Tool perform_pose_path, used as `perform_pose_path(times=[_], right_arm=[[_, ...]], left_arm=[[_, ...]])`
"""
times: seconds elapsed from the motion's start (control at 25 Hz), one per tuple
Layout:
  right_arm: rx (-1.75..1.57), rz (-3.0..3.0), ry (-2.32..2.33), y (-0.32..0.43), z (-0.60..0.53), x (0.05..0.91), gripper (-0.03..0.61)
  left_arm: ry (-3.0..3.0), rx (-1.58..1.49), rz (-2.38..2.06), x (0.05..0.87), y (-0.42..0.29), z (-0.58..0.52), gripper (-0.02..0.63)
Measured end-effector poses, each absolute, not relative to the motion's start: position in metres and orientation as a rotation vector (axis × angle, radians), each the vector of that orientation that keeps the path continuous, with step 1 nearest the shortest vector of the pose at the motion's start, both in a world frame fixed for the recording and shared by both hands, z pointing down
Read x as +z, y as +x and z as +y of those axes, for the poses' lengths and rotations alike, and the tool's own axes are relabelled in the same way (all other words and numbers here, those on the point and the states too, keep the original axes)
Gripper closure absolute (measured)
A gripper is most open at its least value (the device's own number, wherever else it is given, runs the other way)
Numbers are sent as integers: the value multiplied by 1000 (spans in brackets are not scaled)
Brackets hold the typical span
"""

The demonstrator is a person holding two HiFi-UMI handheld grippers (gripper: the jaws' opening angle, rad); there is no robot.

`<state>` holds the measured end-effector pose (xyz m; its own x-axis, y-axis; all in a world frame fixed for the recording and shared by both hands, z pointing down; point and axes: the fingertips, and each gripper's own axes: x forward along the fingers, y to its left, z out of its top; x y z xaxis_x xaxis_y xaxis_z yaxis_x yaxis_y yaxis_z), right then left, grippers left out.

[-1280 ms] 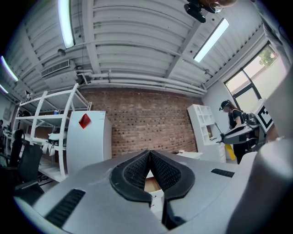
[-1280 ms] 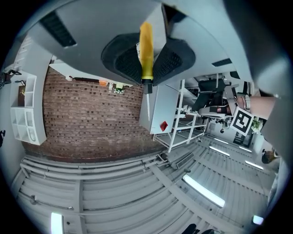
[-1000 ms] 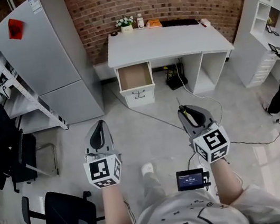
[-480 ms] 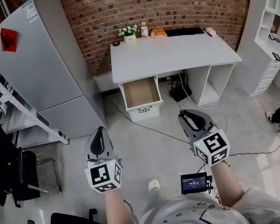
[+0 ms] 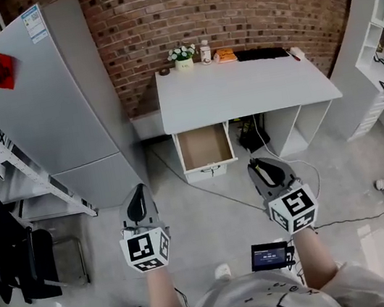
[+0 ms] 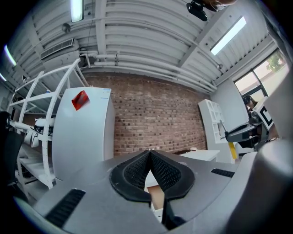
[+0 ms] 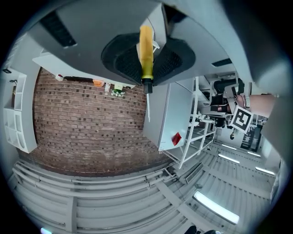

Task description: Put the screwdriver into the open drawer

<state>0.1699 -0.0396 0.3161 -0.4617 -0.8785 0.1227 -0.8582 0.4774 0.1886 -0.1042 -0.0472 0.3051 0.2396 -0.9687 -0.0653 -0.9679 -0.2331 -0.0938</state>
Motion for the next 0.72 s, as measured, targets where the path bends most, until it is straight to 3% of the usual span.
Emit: perform_pose_path(times=[0.72], right_arm=[[-36,-2506,1475,138,-162,343,500]], left_arm=[[-2405,-73,1942,337,-145,-165,600]])
